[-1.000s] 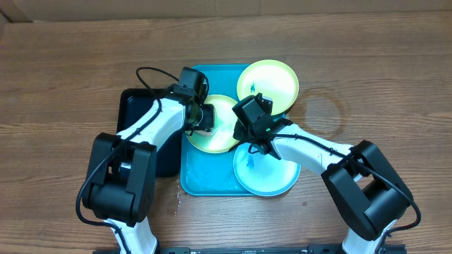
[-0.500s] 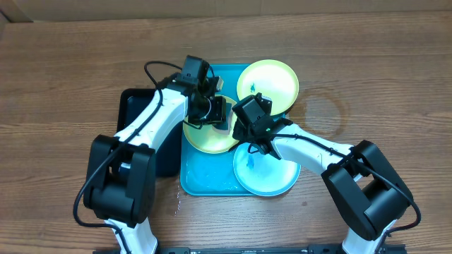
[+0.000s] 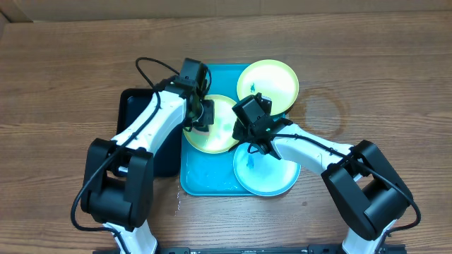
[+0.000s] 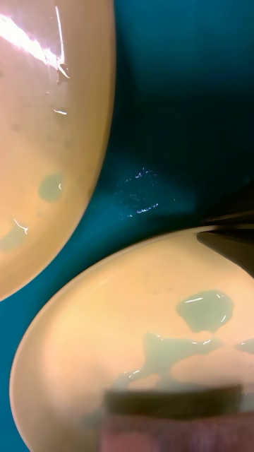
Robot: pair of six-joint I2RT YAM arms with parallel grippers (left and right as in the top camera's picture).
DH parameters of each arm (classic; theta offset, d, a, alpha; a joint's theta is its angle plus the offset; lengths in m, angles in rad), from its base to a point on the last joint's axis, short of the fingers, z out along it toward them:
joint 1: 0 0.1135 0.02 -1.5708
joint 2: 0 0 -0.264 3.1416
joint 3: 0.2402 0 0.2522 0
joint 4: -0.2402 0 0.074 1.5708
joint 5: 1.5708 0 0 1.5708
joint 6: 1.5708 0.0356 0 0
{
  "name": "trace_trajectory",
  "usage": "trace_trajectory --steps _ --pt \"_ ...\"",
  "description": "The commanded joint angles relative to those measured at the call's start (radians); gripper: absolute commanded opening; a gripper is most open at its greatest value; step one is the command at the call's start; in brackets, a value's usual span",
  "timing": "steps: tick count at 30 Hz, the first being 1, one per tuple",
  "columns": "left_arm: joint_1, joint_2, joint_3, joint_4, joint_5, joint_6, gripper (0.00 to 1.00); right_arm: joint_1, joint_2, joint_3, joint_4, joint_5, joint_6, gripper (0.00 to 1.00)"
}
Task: Clean dirty plates on tray and stack at the side
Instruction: 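Wipe the yellow plate rim area with the sponge, left gripper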
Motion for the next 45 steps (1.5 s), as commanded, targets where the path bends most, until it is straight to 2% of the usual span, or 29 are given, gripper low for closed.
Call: trace_trajectory --steps 1,5,10,19,26,30,35,40,45 --pt "-0.006 0.040 -0.049 0.048 -0.049 0.008 0.04 0.003 0.010 0.003 0.010 -0.014 -0.007 0.04" --pt "-0.006 0.101 -0.055 0.070 -0.026 -0.016 0.04 0.003 0.010 0.003 0.011 -0.014 -0.006 0.04" --pt "-0.006 0.159 -0.055 0.076 0.131 -0.009 0.04 0.003 0.010 0.003 0.011 -0.014 -0.006 0.04" --pt "-0.006 0.162 -0.023 0.071 0.412 0.089 0.04 0.003 0.010 0.003 0.013 -0.017 -0.007 0.04" --pt "-0.004 0.160 0.100 0.019 0.531 0.092 0.04 0.003 0.010 0.003 0.013 -0.017 -0.007 0.04" --pt "-0.004 0.160 0.200 -0.058 0.499 0.114 0.04 0.003 0.010 0.003 0.011 -0.017 -0.007 0.04" --pt "-0.004 0.160 0.269 -0.153 0.290 0.112 0.04 0.003 0.010 0.003 0.011 -0.017 -0.007 0.04" --pt "-0.004 0.160 0.266 -0.214 0.034 0.054 0.04 0.003 0.010 0.003 0.013 -0.017 -0.007 0.04" --pt "-0.004 0.161 0.245 -0.204 -0.051 0.008 0.04 0.003 0.010 0.003 0.014 -0.017 -0.007 0.04"
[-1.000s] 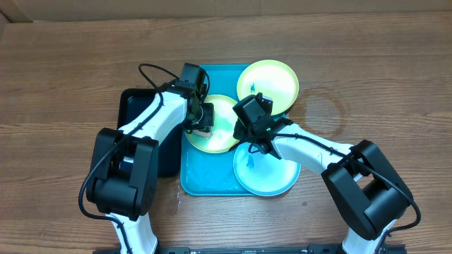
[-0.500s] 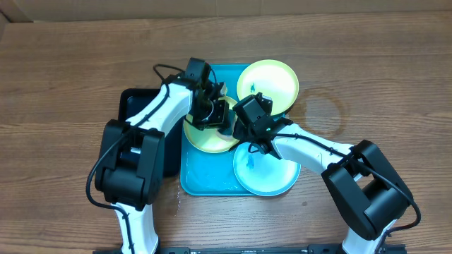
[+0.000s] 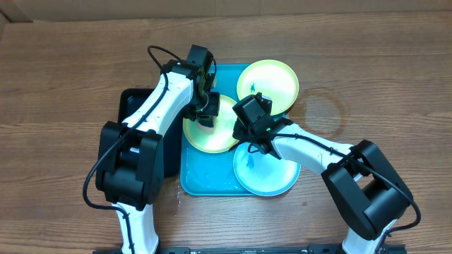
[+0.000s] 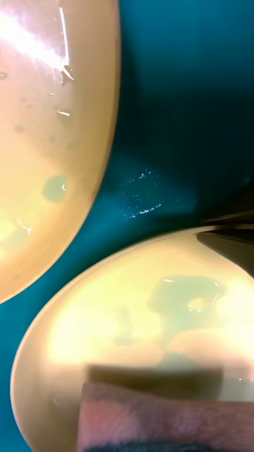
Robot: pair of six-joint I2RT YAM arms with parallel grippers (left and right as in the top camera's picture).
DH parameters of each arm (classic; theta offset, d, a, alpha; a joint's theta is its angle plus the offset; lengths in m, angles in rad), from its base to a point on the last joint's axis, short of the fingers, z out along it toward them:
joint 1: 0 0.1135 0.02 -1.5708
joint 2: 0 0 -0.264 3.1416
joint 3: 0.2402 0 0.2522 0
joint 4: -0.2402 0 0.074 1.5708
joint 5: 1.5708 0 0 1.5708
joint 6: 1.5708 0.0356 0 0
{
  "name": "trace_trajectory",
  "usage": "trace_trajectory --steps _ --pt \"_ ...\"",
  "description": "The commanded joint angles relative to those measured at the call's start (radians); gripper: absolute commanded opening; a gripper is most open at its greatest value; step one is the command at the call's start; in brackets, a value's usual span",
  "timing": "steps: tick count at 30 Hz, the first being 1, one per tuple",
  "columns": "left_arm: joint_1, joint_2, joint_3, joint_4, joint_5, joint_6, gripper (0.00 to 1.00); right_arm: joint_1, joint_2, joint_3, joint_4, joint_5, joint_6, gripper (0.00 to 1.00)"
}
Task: Clean dirty plates on tray and stack at the side
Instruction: 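Wipe the yellow plate rim area with the sponge, left gripper, then carry the sponge back to the black tray with the left gripper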
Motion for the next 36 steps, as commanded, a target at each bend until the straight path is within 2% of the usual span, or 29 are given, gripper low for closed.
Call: trace_trajectory --steps 1,12,15,19,24,31,36 --pt "-0.002 0.002 -0.018 0.021 -0.123 -0.056 0.04 0.006 0.009 0.003 0.010 -0.016 -0.004 0.04" --pt "-0.003 0.002 -0.217 0.190 -0.086 -0.064 0.04 0.006 0.009 0.003 0.010 -0.016 -0.004 0.04" --pt "-0.003 0.002 -0.227 0.183 0.005 -0.035 0.04 0.006 0.009 0.003 0.010 -0.016 -0.004 0.04" --pt "-0.002 0.001 -0.203 0.173 0.205 0.051 0.04 0.006 0.009 0.003 0.010 -0.016 -0.004 0.04" --pt "0.023 -0.033 -0.101 0.089 0.260 0.050 0.04 0.006 0.009 0.003 0.010 -0.016 -0.005 0.04" --pt "0.098 -0.179 0.038 -0.051 0.239 0.050 0.04 0.006 0.009 0.003 0.010 -0.016 -0.005 0.04" --pt "0.165 -0.261 0.044 -0.133 0.059 0.045 0.04 0.006 0.009 0.003 0.010 -0.016 -0.005 0.04"
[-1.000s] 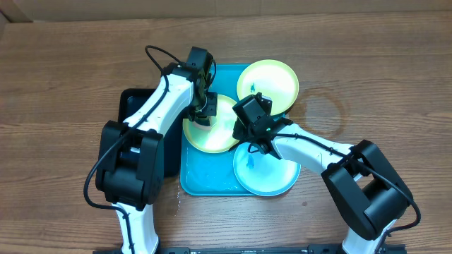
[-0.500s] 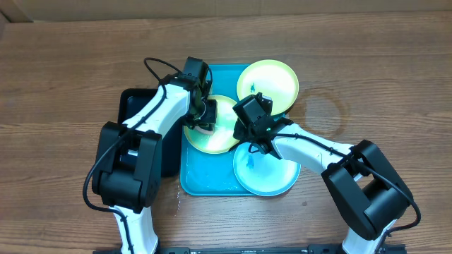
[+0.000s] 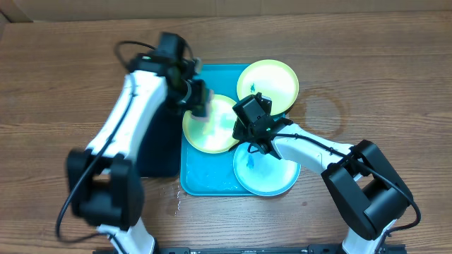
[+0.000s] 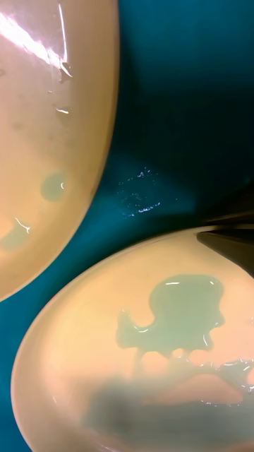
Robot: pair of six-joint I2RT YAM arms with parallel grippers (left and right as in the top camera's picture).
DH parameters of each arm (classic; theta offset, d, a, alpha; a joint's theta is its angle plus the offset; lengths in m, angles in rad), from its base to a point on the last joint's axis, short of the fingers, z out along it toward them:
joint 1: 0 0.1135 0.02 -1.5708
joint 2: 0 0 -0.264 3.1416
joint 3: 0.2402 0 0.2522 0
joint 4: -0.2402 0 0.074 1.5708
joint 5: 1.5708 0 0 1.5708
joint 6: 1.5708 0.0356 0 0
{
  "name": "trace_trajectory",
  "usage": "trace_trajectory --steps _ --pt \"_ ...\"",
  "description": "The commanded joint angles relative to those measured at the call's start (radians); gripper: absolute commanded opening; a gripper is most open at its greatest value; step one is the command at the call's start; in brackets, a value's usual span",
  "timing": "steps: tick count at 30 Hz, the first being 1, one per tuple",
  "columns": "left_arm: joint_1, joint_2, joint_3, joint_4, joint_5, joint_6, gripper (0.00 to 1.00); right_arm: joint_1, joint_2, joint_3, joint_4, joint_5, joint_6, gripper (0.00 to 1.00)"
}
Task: Clean dirty plates on tray and stack at the side
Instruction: 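Carry the sponge back to the black tray with the left gripper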
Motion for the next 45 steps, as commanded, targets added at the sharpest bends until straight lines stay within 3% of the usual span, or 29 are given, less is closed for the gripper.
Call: trace_trajectory --steps 1,5,13,19,32,34,36,37,45 --pt "0.048 -0.068 0.023 -0.060 -0.167 0.013 0.04 0.006 0.009 0.003 0.010 -0.011 -0.005 0.04" --pt "0.092 -0.064 -0.005 -0.116 -0.311 0.011 0.04 0.006 0.009 0.003 0.010 -0.011 -0.005 0.04" --pt "0.117 -0.050 -0.184 -0.045 -0.383 -0.008 0.04 0.006 0.009 0.003 0.011 -0.011 -0.005 0.04" --pt "0.118 -0.050 -0.275 0.038 -0.382 -0.008 0.05 0.006 0.009 0.003 0.010 -0.011 -0.005 0.04" --pt "0.118 -0.050 -0.277 0.045 -0.382 -0.008 0.11 0.006 0.009 0.003 0.010 -0.011 -0.005 0.04" --pt "0.118 -0.050 -0.277 0.045 -0.382 -0.008 0.20 0.006 0.009 0.003 0.010 -0.011 -0.005 0.04" --pt "0.118 -0.050 -0.275 0.044 -0.358 -0.008 0.48 0.006 0.009 0.003 0.010 -0.011 -0.005 0.04" --pt "0.118 -0.050 -0.271 0.037 -0.327 -0.008 0.69 0.006 0.009 0.003 0.010 -0.011 -0.005 0.04" --pt "0.130 -0.131 -0.128 -0.039 -0.255 -0.056 0.77 0.006 0.009 0.003 0.006 -0.010 -0.005 0.08"
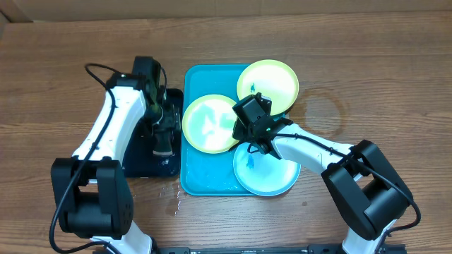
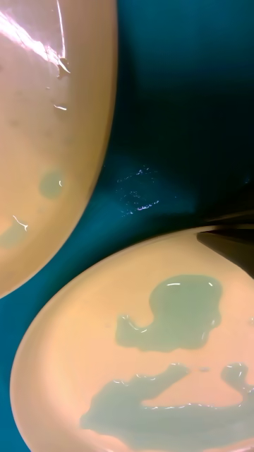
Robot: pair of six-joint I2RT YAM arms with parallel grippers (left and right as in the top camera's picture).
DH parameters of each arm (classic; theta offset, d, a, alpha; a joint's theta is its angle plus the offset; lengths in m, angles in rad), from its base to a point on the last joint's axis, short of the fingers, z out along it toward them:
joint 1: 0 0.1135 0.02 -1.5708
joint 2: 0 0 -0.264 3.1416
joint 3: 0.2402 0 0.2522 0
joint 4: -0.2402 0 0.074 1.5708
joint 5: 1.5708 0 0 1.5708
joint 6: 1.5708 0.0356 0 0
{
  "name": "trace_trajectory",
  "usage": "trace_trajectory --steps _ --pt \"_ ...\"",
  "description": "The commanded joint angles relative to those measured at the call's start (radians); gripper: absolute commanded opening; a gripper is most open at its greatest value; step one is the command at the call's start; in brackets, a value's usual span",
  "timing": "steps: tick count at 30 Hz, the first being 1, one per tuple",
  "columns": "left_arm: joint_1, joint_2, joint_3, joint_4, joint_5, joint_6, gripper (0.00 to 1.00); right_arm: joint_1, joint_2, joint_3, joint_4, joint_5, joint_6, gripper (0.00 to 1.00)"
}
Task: Clean dirty plates on tray and stack at the side
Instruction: 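Carry the sponge back to the black tray with the left gripper, then release the sponge on the black tray and raise the left arm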
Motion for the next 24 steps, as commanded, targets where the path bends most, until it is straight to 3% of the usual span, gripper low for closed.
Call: trace_trajectory --steps 1,9,10,15,24 --pt "0.021 -0.098 0.110 -0.018 0.032 -0.051 0.78 0.006 0.009 0.003 0.005 -0.008 -0.005 0.10" --pt "0.054 -0.334 0.187 -0.040 0.047 -0.126 0.81 0.006 0.009 0.003 0.016 0.023 -0.005 0.35" --pt "0.057 -0.362 0.187 -0.041 0.046 -0.126 1.00 0.006 0.009 0.003 0.020 0.032 -0.005 0.35" --pt "0.063 -0.473 0.187 -0.071 -0.011 -0.125 1.00 0.006 0.009 0.003 0.021 0.042 -0.005 0.35" --pt "0.063 -0.483 0.185 -0.116 -0.061 -0.124 1.00 0.006 0.024 0.003 0.027 0.041 -0.004 0.35"
